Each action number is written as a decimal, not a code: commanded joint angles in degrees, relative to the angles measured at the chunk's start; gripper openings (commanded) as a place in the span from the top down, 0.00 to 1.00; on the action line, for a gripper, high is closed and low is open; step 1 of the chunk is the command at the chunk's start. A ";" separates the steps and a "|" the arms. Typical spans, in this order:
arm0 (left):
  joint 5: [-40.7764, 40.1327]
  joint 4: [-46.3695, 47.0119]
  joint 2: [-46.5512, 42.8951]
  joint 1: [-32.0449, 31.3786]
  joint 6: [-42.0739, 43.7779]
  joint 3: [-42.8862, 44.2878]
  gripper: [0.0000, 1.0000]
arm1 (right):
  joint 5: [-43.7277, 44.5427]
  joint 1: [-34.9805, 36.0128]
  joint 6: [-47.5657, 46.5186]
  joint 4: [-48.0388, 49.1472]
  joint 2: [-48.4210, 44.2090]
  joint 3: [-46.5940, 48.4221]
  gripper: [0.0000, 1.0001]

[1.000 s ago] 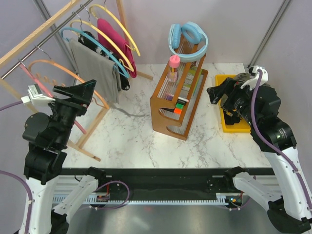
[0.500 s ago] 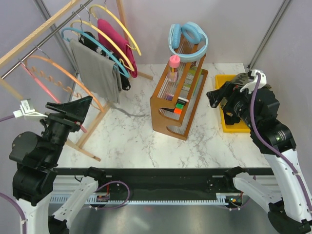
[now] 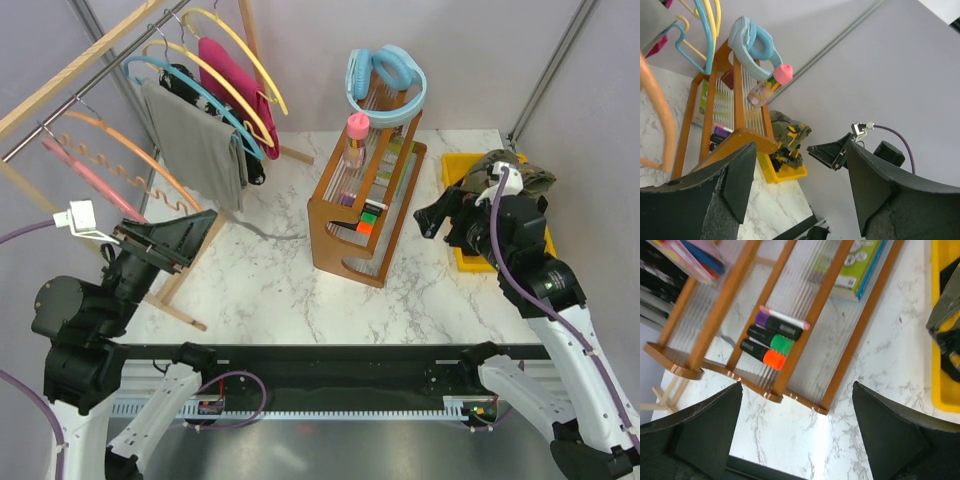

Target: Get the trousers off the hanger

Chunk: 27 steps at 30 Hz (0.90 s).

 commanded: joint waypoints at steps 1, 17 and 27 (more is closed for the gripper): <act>6.31 5.70 -4.18 0.16 5.20 -4.26 0.21 | -3.76 0.16 2.62 2.68 -3.23 -7.41 0.02; 22.92 6.94 -25.43 0.16 -6.48 -34.58 0.19 | 1.51 0.16 11.41 2.25 -16.24 -32.36 0.02; 33.64 8.69 -34.33 0.07 -11.14 -50.23 0.16 | -0.68 0.16 18.70 6.11 -25.38 -44.33 0.02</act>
